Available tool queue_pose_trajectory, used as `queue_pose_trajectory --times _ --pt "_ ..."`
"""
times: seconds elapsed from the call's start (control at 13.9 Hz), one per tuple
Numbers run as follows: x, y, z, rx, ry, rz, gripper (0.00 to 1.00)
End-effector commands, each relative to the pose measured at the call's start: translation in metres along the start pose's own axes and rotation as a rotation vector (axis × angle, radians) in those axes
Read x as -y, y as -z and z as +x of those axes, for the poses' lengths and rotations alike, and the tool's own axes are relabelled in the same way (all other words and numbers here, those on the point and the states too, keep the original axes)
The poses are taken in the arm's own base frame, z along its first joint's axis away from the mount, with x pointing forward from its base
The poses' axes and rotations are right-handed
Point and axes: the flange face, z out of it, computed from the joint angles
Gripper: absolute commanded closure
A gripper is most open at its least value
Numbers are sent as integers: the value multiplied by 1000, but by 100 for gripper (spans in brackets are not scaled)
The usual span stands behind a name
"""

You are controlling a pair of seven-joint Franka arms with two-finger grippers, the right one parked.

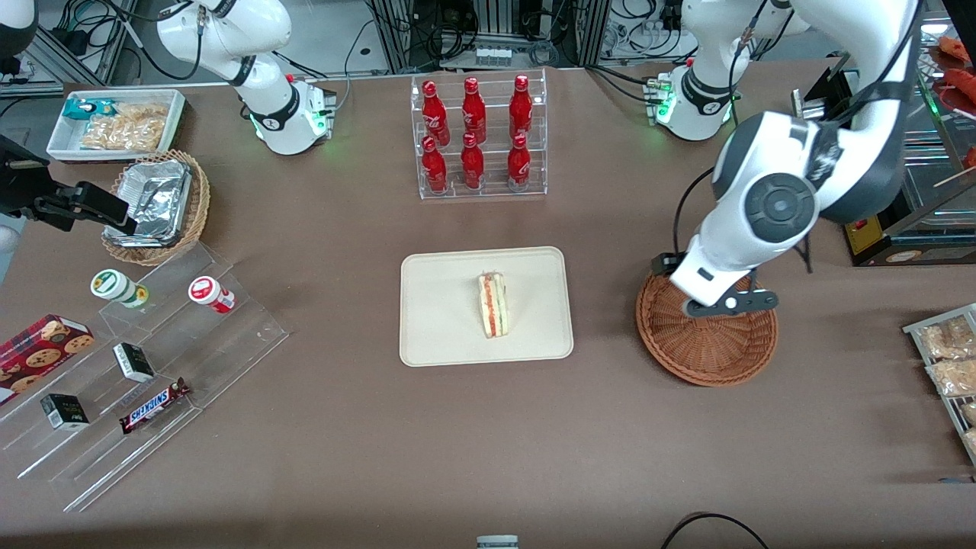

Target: Place sandwich from basket to tray

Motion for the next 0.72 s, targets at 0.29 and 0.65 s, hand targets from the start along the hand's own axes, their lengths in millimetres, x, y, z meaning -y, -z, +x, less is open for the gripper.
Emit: queue_pose_trajectory --times 0.29,0.65 --pt "98 47 -32 42 -174 -61 0" --pt "127 101 -43 -2 -175 -60 0"
